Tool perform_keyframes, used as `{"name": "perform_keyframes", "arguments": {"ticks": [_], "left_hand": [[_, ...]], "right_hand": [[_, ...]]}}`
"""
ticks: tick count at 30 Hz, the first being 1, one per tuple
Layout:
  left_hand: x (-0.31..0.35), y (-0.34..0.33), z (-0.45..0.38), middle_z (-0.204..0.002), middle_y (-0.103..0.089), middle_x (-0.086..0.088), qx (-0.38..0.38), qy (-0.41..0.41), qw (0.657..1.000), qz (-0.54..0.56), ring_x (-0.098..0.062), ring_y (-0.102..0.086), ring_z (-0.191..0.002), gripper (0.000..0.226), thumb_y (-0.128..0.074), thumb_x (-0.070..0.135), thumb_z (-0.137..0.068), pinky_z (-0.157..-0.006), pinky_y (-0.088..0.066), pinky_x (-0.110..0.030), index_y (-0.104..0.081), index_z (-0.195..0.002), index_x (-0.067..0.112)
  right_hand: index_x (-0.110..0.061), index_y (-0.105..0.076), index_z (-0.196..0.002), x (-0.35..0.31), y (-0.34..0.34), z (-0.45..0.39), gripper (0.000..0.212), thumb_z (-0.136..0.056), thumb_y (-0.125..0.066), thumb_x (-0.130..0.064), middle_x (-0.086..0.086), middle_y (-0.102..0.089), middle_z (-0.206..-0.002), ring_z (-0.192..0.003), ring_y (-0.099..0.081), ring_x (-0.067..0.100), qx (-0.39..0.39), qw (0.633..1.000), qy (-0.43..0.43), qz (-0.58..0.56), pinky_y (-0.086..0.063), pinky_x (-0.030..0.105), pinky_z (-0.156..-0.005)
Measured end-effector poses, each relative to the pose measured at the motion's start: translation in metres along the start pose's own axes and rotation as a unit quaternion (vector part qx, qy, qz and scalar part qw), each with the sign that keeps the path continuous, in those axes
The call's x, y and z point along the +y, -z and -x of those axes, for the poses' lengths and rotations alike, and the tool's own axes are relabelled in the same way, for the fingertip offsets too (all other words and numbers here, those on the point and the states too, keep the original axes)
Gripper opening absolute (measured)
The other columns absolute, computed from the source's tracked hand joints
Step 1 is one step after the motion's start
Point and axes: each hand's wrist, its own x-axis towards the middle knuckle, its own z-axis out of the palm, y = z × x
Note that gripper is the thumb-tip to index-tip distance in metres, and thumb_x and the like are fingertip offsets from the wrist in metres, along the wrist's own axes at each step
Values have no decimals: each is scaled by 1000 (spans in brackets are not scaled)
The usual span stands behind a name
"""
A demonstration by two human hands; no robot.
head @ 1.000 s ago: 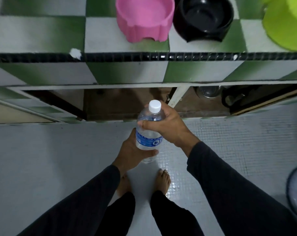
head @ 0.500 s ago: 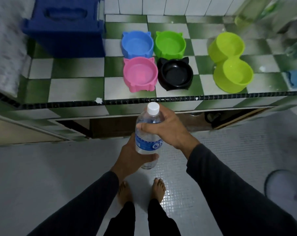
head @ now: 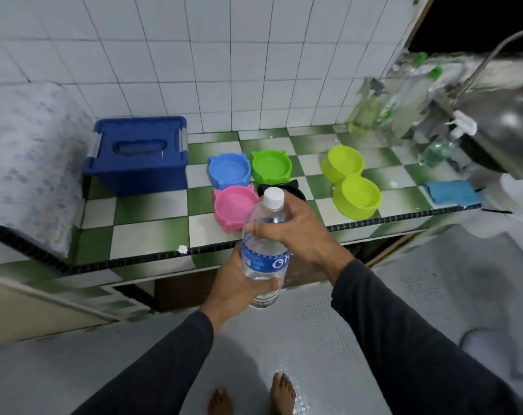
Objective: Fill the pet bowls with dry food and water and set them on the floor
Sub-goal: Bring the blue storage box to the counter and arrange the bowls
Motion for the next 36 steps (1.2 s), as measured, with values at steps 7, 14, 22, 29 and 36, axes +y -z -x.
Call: {"name": "perform_keyframes", "arguments": {"ticks": [7, 14, 22, 29, 36], "left_hand": [[49, 0, -26, -129, -68, 17, -24, -75, 996, -32, -5, -66, -117, 80, -96, 27, -70, -101, -56, -37, -54, -136, 39], [74, -29, -66, -128, -69, 14, -62, -96, 992, -58, -7, -67, -117, 89, -100, 30, -63, -102, -56, -44, -51, -137, 34], [101, -104, -123, -130, -68, 16, -85, -112, 988, -64, -7, -67, -117, 93, -101, 36, -58, -103, -55, -45, -50, -136, 44], [123, -178, -173, -119, -72, 16, -91, -102, 988, -71, 4, -68, -107, 78, -99, 23, -64, -91, -57, -25, -55, -127, 36], [132, -235, -218, -127, -68, 17, -103, -105, 988, -54, 1, -65, -114, 90, -99, 19, -63, -93, -52, -21, -49, -137, 32]], "right_hand": [[-27, -68, -105, -35, 27, 1, 47, -66, -92, -38, -7, -77, -99, -92, -74, 14, 67, 997, 31, 5, -62, 40, -84], [-20, -67, -102, -46, 76, 3, 43, -69, -92, -31, -2, -76, -94, -92, -74, 20, 138, 989, 53, -2, -61, 41, -86], [-19, -68, -103, -33, 168, -4, 43, -70, -92, -30, -1, -76, -95, -92, -74, 20, 175, 984, 45, -5, -61, 42, -89], [-23, -67, -100, -13, 255, -23, 47, -65, -91, -41, -2, -75, -95, -92, -73, 20, 184, 982, 47, 24, -59, 48, -91], [-22, -67, -102, 5, 322, -44, 45, -67, -92, -36, 2, -74, -96, -88, -72, 15, 169, 985, 39, 16, -60, 40, -88]]}}
